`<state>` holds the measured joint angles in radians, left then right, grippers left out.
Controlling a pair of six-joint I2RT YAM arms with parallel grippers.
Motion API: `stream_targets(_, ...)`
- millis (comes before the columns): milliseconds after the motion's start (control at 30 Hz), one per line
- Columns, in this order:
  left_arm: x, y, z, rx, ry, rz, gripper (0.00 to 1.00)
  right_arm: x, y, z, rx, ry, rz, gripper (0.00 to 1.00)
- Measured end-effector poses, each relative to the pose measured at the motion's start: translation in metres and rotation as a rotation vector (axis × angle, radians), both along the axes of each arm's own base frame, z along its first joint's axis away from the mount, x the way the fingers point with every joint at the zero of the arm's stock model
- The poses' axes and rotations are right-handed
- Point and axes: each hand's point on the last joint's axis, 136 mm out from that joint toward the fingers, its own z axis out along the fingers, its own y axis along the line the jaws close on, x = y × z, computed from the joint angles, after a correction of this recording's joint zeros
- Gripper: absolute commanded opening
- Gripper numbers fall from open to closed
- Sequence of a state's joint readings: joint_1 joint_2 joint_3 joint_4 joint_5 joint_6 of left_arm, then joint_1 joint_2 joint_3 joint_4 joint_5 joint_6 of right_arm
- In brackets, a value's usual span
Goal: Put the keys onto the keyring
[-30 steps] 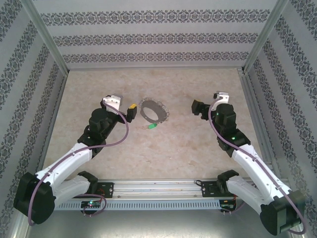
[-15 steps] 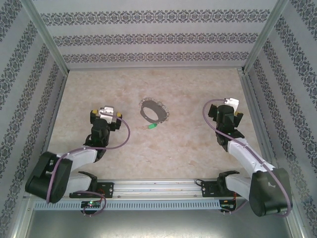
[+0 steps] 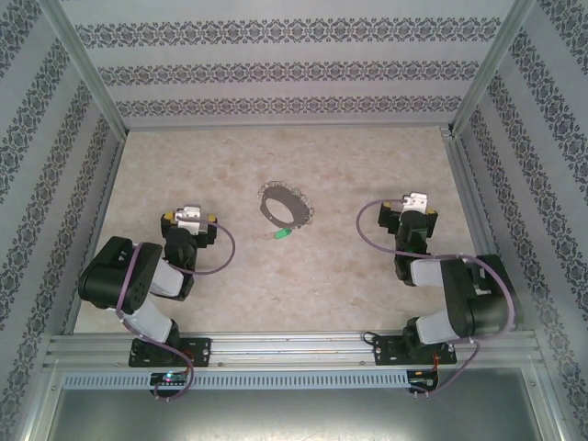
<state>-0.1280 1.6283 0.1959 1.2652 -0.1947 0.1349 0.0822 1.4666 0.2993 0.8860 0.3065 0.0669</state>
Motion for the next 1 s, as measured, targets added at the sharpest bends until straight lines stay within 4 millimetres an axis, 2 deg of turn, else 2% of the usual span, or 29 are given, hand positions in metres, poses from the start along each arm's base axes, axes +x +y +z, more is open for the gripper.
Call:
stream_targets(133,0.018,-0.002,0.011,-0.044,-0.003,-0.034,1.00,0.005,0.010,-0.014,0.002,0.030,0.063,0.98)
stream_targets(300,0.042,0.009,0.020,-0.120,0.020,-0.045,1.00,0.022,0.006,0.005,0.032,-0.013,0.091,0.98)
stream_targets(400,0.043,0.016,0.014,-0.153,0.051,-0.036,1.00,0.024,0.008,0.007,0.039,-0.020,0.106,0.98)
stream_targets(567,0.039,0.011,0.002,-0.180,0.101,-0.055,1.00,0.024,0.010,0.006,0.041,-0.015,0.117,0.98)
stream_targets(1000,0.038,0.012,0.000,-0.179,0.108,-0.044,1.00,0.024,0.010,0.006,0.041,-0.014,0.117,0.98)
